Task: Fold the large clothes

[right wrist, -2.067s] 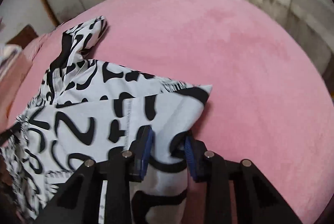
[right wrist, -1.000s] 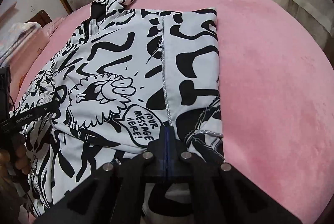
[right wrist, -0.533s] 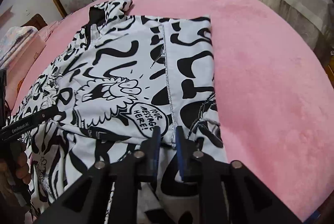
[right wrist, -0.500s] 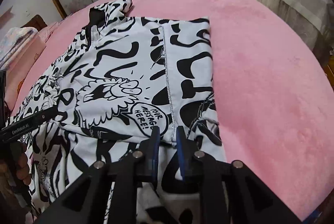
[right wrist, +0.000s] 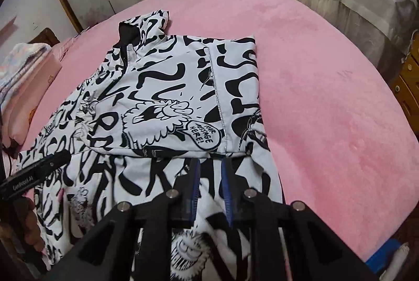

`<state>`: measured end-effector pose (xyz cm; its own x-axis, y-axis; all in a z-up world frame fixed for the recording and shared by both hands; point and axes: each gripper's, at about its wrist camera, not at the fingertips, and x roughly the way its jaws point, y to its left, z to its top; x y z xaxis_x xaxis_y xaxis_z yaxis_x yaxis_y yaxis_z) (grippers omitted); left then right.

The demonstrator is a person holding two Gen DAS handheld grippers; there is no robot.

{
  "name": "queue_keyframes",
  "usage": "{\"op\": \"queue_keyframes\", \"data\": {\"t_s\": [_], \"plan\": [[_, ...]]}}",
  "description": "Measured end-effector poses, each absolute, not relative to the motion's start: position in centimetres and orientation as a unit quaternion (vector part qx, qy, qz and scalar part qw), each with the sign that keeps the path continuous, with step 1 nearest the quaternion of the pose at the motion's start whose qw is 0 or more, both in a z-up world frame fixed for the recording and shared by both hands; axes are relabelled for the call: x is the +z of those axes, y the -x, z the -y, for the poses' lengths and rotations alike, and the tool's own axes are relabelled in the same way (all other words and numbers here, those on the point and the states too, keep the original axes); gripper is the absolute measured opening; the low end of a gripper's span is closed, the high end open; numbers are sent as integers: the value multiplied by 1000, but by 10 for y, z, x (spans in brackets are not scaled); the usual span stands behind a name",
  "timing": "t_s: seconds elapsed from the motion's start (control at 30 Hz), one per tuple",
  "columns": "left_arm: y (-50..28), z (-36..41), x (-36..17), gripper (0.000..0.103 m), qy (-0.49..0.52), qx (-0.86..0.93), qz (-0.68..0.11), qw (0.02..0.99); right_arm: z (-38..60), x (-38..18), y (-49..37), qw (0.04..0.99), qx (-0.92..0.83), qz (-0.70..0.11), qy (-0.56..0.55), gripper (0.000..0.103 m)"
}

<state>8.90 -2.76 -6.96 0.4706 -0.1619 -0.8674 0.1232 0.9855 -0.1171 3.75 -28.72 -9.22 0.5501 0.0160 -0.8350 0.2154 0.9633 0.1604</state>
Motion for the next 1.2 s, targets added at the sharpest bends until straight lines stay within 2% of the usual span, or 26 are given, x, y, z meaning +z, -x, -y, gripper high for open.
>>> {"op": "queue_keyframes", "data": {"t_s": [0.13, 0.57, 1.0, 1.2], "plan": [[-72, 23, -56, 82, 17, -84, -504, 859, 285, -83, -23, 868, -46, -469, -157, 16], [-13, -33, -8, 82, 20, -69, -480, 875, 213, -60, 10, 874, -5, -466, -140, 16], [6, -236, 20, 82, 52, 40, -504, 861, 57, -17, -29, 893, 101, -437, -46, 16], [6, -350, 21, 82, 106, 92, -509, 850, -20, -10, -64, 895, 142, -422, -6, 16]]}}
